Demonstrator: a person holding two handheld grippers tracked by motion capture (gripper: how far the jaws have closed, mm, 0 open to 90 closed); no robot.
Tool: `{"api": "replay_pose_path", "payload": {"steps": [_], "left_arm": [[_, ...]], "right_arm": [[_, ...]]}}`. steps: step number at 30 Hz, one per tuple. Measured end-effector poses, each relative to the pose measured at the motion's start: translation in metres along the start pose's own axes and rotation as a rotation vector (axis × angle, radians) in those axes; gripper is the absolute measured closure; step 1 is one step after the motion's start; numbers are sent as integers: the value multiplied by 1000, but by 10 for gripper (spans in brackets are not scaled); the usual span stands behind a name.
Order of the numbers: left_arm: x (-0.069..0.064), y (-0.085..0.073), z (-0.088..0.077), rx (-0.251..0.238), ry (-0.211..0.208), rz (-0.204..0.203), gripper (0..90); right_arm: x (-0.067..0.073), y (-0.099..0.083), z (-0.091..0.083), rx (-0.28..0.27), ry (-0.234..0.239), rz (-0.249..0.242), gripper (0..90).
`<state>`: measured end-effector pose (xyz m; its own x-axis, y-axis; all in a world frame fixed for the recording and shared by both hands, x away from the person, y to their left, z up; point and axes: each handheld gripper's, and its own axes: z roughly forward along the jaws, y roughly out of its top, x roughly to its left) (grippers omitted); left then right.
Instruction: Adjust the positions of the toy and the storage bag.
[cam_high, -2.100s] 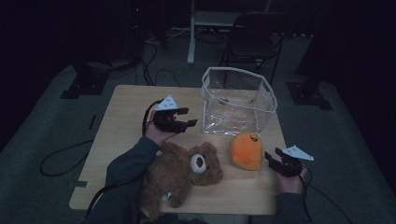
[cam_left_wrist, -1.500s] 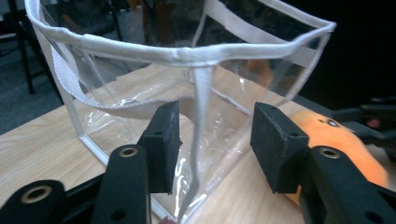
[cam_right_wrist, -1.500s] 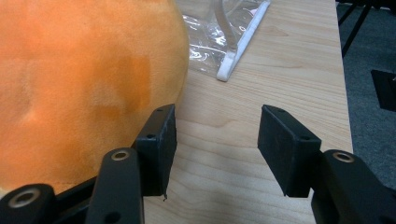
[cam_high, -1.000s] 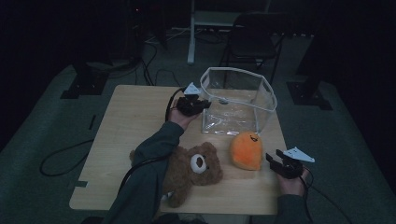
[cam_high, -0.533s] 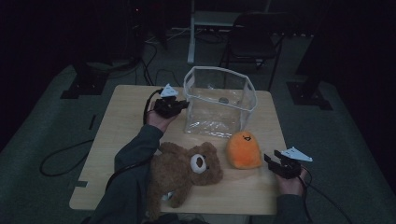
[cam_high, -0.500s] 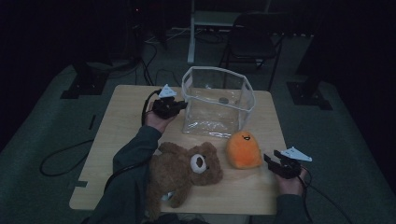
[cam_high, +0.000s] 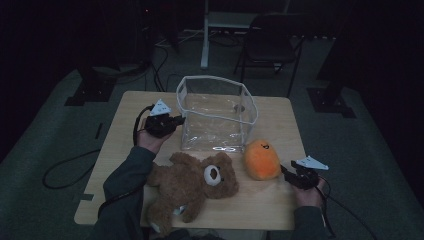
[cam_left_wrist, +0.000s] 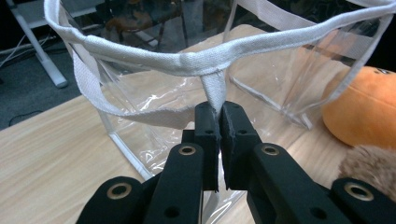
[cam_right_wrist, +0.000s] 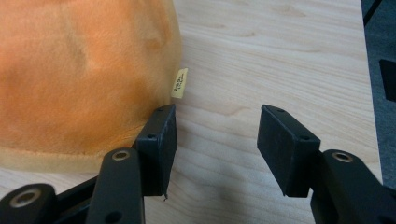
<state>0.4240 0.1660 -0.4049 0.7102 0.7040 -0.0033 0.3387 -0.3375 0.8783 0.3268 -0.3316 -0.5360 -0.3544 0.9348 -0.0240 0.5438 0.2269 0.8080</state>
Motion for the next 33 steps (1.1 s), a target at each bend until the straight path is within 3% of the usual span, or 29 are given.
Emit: {"api": "replay_pose_path", "payload": {"steps": [15,22,25,27,33], "left_arm": [[4,-13,-24,0,-27,-13,851],[0,-14,-36,-10,-66,-7,644],[-3,-14,-44,-12,-74,4,586],[-5,-15,-49,-9,-83,14,554],[-10,-23,-62,20,-73,44,498]], "right_arm": [[-5,-7,5,21,-7,19,421],[-8,-6,8,36,-27,20,393],[-4,-4,14,78,-47,-6,383],[-1,-2,18,73,-44,-37,374],[-5,-3,18,84,-36,22,353]]}}
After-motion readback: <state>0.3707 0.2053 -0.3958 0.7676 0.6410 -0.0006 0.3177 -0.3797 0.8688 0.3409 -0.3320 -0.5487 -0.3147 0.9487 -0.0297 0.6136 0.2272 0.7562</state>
